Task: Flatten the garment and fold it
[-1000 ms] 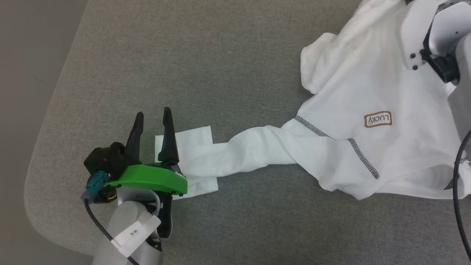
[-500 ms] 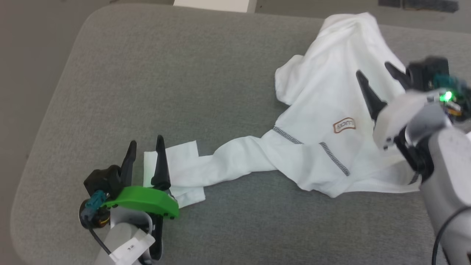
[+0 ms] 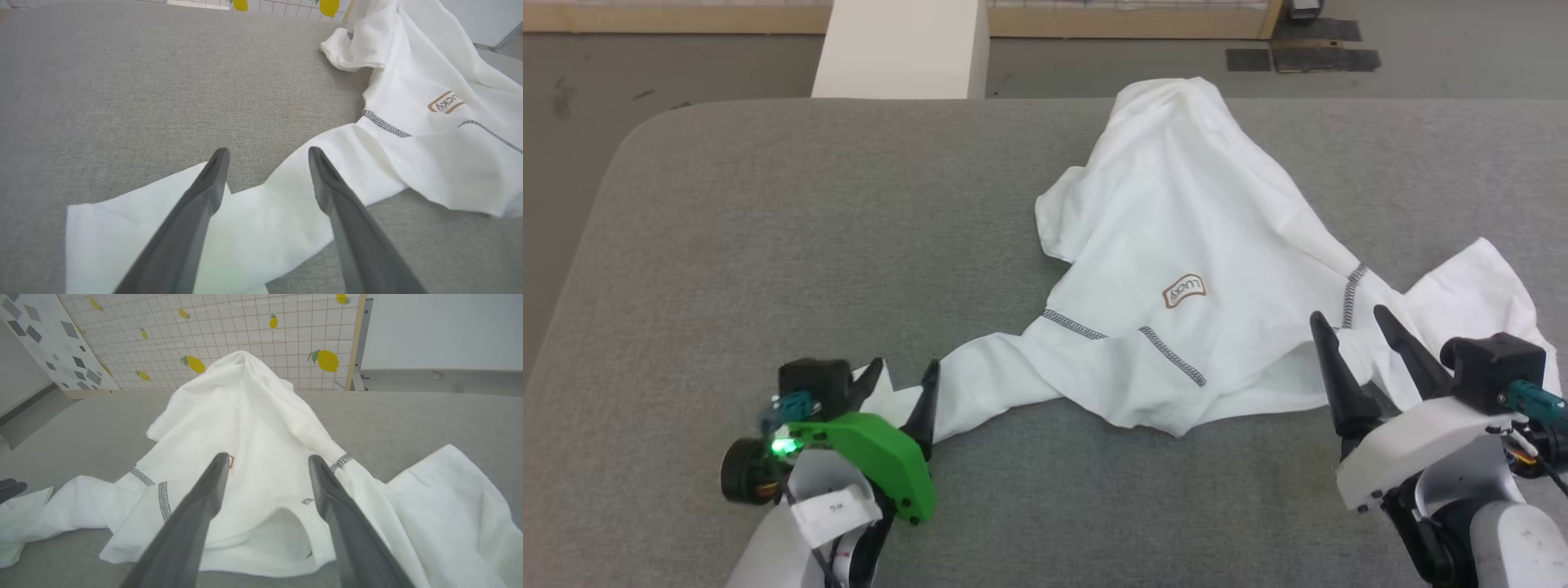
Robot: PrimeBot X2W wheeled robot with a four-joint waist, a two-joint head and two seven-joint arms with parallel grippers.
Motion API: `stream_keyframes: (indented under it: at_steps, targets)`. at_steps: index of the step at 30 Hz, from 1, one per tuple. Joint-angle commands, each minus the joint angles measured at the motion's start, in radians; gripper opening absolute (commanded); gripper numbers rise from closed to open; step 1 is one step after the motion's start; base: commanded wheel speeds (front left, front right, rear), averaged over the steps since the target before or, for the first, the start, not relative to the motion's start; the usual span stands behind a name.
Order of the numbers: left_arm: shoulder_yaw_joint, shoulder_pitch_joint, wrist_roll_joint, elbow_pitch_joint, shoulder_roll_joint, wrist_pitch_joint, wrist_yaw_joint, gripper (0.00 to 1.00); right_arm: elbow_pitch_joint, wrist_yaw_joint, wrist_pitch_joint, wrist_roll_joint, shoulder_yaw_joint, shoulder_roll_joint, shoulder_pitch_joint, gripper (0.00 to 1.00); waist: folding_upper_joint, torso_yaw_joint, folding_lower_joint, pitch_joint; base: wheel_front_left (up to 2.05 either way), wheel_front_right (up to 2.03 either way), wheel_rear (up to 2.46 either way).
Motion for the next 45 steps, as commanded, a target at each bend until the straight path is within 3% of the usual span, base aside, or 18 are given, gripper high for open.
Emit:
stream_keyframes:
  at_steps: [1,9,16,19,20,22,27,33,37,42,45]
  targets:
    - [-0.014,-0.028,0.011,-0.01,0.012,0.024,-0.016,1.0,-0.023,-0.002,0.008,-0.01,-0.001,0.01,0.018,1.0,0.0,-0.025,0.0001,-0.002,0.0,0.0,0.0]
    - [-0.077,-0.126,0.029,0.029,0.051,0.21,-0.046,1.0,-0.089,-0.002,0.034,-0.018,0.014,0.031,0.039,1.0,0.0,-0.067,0.0001,0.035,0.0,0.0,0.0]
    - [-0.097,-0.192,0.077,0.111,0.093,0.365,0.001,1.0,-0.087,-0.002,0.029,-0.017,0.03,0.036,0.021,1.0,0.0,-0.102,0.0001,0.072,0.0,0.0,0.0]
    - [-0.115,-0.193,0.071,0.132,0.101,0.437,-0.009,1.0,-0.081,-0.002,0.026,-0.013,0.035,0.037,0.017,1.0,0.0,-0.11,0.0001,0.08,0.0,0.0,0.0]
    - [-0.118,-0.188,0.053,0.134,0.097,0.464,-0.019,0.45,-0.079,-0.002,0.024,-0.012,0.035,0.037,0.017,1.0,0.0,-0.111,0.0001,0.081,0.0,0.0,0.0]
    - [-0.123,-0.177,0.025,0.131,0.091,0.507,-0.033,0.0,-0.078,-0.002,0.023,-0.01,0.032,0.037,0.017,1.0,0.0,-0.112,0.0001,0.082,0.0,0.0,0.0]
    - [-0.133,-0.154,-0.008,0.091,0.095,0.539,-0.056,0.0,-0.074,-0.002,0.023,-0.012,0.019,0.038,0.016,1.0,0.0,-0.103,0.0001,0.071,0.0,0.0,0.0]
    - [-0.1,-0.142,-0.001,-0.012,0.09,0.343,-0.053,0.0,-0.072,-0.002,0.026,-0.018,0.013,0.038,0.021,1.0,0.0,-0.079,0.0001,0.029,0.0,0.0,0.0]
    - [-0.091,-0.065,-0.045,-0.126,0.088,0.291,-0.067,0.0,-0.079,-0.002,0.037,-0.018,0.005,0.038,0.042,1.0,0.0,-0.065,0.0001,-0.01,0.0,0.0,0.0]
    - [-0.108,0.09,-0.088,-0.282,0.126,0.349,-0.067,0.0,-0.096,-0.002,0.048,-0.012,-0.013,0.038,0.066,1.0,0.0,-0.047,0.0001,-0.038,0.0,0.0,0.0]
    - [-0.131,0.196,-0.115,-0.346,0.157,0.438,-0.055,0.0,-0.106,-0.002,0.053,-0.009,-0.03,0.039,0.079,1.0,0.0,-0.033,0.0001,-0.044,0.0,0.0,0.0]
